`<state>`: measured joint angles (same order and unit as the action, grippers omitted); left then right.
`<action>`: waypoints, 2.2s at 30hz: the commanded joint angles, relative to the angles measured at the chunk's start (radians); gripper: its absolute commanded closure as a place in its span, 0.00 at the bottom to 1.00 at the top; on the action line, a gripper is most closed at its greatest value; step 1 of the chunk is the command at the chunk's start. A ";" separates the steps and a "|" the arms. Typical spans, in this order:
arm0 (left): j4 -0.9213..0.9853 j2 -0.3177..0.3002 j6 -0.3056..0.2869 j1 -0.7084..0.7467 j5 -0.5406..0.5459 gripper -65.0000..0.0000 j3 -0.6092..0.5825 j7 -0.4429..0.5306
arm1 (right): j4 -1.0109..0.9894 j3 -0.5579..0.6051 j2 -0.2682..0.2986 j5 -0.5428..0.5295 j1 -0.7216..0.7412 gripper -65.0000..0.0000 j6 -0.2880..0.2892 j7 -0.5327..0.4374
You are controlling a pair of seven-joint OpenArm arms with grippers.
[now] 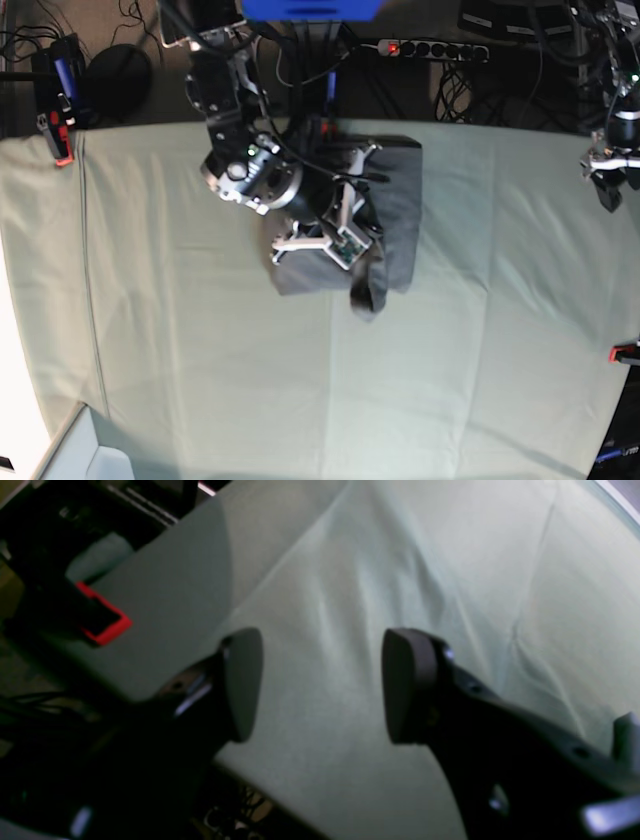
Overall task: Layout the t-shirt on the table in an organized manner, then fold the t-shirt properly
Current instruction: 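Grasp the other strip end with the right gripper and fold it over the stack, then grasp the stack's sides with both grippers and tuck the loose fabric under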
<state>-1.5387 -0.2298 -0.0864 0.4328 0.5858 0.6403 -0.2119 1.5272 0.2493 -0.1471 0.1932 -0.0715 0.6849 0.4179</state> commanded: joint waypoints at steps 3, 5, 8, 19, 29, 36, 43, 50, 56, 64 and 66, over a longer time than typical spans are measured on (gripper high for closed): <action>-0.012 -0.013 -0.005 0.007 0.004 0.44 0.008 0.022 | 0.016 0.028 -0.010 -0.021 0.016 0.84 0.013 -0.032; -0.012 -0.013 -0.005 0.007 0.004 0.44 0.005 0.022 | 0.023 0.058 -0.010 -0.021 0.009 0.69 0.013 -0.032; -0.015 -0.013 -0.005 0.004 0.004 0.44 0.005 0.022 | 0.089 0.064 -0.010 -0.022 -0.027 0.50 0.013 -0.034; -0.010 -0.013 -0.005 0.004 0.004 0.44 0.005 0.022 | 0.264 -0.175 -0.010 -0.021 -0.075 0.40 0.013 -0.032; -0.010 -0.012 -0.005 -0.002 0.004 0.44 0.003 0.022 | 0.184 -0.083 0.033 -0.021 -0.185 0.40 0.013 -0.037; -0.015 -0.012 -0.005 -0.002 0.006 0.43 0.003 0.022 | 0.166 0.115 0.099 -0.021 -0.232 0.40 0.013 -0.034; -0.021 0.033 -0.005 -0.001 0.006 0.43 -0.041 0.022 | 0.247 0.117 0.134 -0.021 -0.244 0.40 0.013 -0.032; -0.113 0.080 -0.005 0.047 0.006 0.43 -0.288 0.022 | 0.260 0.031 0.142 -0.021 -0.245 0.40 0.013 -0.032; -0.122 0.142 0.003 0.057 0.001 0.43 -0.480 0.022 | 0.261 -0.021 0.142 -0.021 -0.245 0.40 0.013 -0.032; -0.101 0.152 0.004 0.061 -0.003 0.43 -0.583 0.022 | 0.260 -0.051 0.143 -0.021 -0.242 0.40 0.013 -0.032; -0.093 0.152 0.004 0.059 -0.003 0.43 -0.604 0.022 | 0.260 -0.051 0.143 -0.021 -0.241 0.40 0.013 -0.032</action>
<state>-1.6211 -0.0780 -0.0742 0.4896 0.5808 0.0395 -0.2054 1.7691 0.1974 -0.0002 0.1860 -0.3164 0.6849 0.4080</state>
